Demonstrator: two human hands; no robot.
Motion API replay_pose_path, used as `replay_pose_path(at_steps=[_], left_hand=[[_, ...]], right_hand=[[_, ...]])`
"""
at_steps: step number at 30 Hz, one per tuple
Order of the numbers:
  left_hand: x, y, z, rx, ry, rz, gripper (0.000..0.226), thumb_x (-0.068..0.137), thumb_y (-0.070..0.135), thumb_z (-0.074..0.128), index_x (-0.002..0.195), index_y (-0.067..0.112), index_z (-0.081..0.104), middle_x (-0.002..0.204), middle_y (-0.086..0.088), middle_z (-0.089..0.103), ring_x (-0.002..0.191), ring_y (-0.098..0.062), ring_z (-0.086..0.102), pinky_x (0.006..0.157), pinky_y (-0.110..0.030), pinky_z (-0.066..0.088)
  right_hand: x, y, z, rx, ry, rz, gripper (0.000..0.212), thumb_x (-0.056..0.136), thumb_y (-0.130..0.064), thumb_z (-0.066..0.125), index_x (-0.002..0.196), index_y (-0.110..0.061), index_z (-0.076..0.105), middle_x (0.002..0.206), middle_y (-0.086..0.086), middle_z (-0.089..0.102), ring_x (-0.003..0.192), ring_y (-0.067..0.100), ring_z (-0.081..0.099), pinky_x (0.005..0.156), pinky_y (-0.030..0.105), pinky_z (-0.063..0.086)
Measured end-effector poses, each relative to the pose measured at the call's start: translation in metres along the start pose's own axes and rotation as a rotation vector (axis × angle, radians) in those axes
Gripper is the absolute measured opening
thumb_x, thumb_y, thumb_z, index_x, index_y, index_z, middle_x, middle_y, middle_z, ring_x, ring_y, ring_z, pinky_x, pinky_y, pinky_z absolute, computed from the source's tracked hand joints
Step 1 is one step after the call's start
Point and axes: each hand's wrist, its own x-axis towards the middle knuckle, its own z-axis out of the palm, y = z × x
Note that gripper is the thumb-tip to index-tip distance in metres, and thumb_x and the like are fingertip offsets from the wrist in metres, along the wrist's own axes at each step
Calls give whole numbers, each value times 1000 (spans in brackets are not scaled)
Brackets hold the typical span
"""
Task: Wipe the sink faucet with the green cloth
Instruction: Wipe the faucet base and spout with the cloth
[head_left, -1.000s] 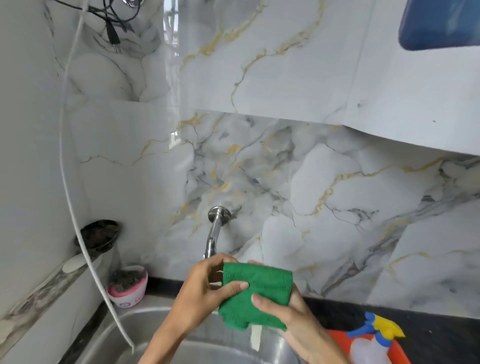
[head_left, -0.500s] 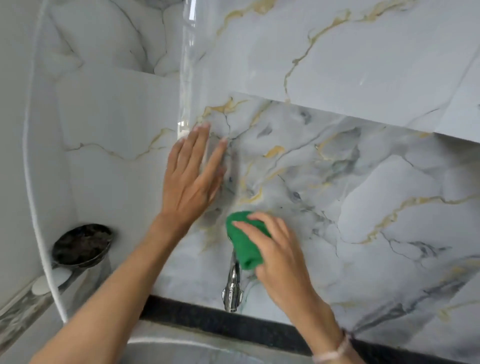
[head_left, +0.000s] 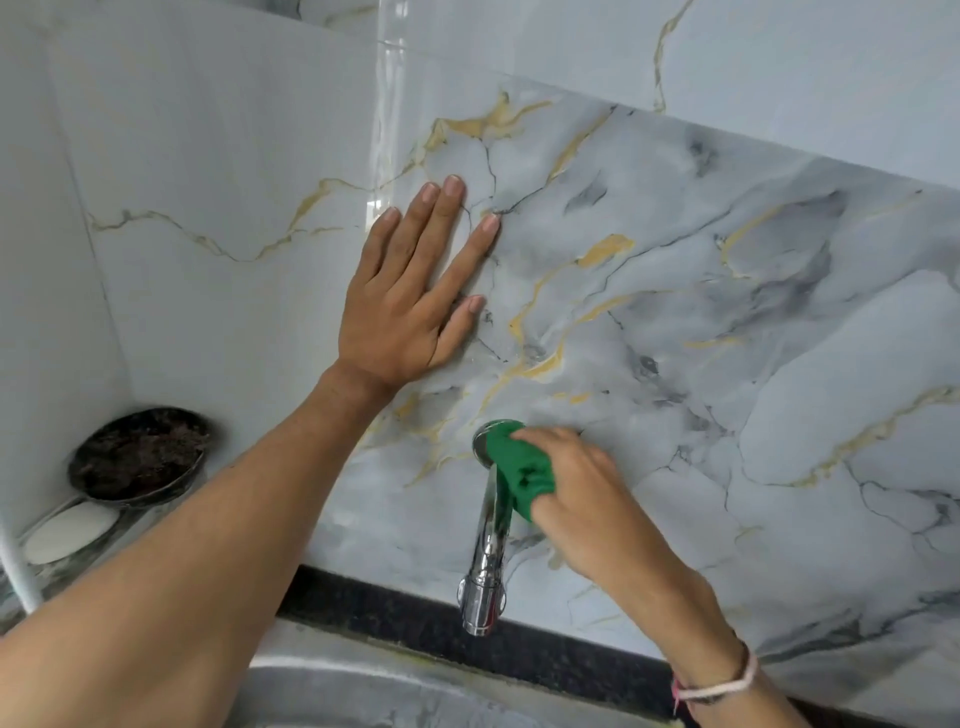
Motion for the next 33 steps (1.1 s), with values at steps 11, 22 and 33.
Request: replay_pose_path(at_steps=[11,22,33], left_hand=[[-3,0,4,13,32,10,63,103,38,36,162,18,34,169,-15,24,159,-31,27,130,-47,26],[-5,-3,4,42,29,27,63,103,38,35,162,17,34,169,-18,26,159,-32,25,132,-46,23],[-3,1,-1,15,4,1,64,101,37,37,162,18,35,168,-16,26,158,-31,28,128,-49,31]], right_hand=[[-42,57,101,2057,-212,785,54,89,-25,49,135,0,62,129,33,66,112,49,66,100,62,51],[4,30,94,1977,-71,702,40,81,-27,56,93,1,83,96,26,81,77,39,80,63,50,66],[-29,-24,52,765,404,227,45,82,-35,57,125,-32,69,132,-5,69,122,9,61,102,27,52]])
